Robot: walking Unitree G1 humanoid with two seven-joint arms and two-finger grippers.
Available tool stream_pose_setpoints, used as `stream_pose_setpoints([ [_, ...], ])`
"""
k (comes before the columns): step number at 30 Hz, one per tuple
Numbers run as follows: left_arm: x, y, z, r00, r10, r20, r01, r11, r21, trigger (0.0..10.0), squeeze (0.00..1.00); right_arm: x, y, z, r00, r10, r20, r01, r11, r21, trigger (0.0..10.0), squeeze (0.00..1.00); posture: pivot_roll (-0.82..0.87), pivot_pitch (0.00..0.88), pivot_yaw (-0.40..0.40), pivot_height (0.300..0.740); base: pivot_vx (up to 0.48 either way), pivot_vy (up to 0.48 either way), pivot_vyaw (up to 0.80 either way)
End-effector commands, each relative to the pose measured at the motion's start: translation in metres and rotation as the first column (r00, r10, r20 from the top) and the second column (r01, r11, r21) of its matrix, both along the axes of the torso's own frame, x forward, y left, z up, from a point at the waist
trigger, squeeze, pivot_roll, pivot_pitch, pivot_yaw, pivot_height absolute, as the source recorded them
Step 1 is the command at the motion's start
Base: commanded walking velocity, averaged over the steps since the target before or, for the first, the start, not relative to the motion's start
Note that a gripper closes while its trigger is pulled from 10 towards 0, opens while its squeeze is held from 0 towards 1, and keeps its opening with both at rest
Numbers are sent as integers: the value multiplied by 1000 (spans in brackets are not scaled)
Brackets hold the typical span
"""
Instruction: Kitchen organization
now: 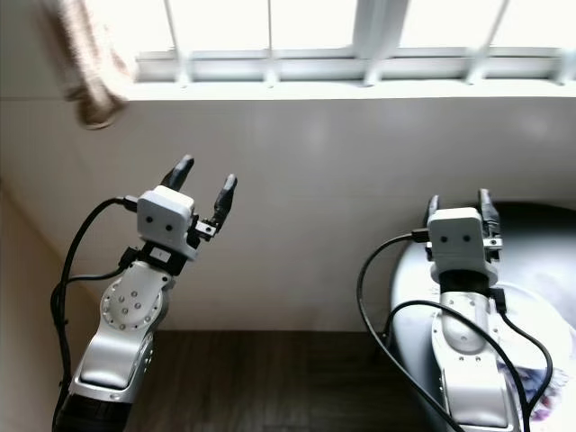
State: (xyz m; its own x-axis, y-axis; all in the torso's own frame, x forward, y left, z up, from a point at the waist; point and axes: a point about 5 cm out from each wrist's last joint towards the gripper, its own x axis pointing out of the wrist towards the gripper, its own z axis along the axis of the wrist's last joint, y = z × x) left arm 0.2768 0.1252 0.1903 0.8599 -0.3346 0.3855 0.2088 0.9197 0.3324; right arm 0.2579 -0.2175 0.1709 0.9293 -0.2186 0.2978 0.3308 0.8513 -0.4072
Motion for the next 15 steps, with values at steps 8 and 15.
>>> stream_pose_setpoints([
  [8, 0, 3, -1, 1000, 5, -6, -5, 1000, -1, 10000, 0, 8, -9, -3, 996, 34, -77, -26, 994, 107, 10000, 0, -35, 0, -10, 740, 0, 0, 0],
  [15, 0, 3, -2, 1000, 0, -16, 0, 1000, -3, 10000, 0, 12, -43, -12, 942, -166, -291, 211, 969, 130, 10000, 0, -39, 0, -11, 740, 0, 0, 0],
])
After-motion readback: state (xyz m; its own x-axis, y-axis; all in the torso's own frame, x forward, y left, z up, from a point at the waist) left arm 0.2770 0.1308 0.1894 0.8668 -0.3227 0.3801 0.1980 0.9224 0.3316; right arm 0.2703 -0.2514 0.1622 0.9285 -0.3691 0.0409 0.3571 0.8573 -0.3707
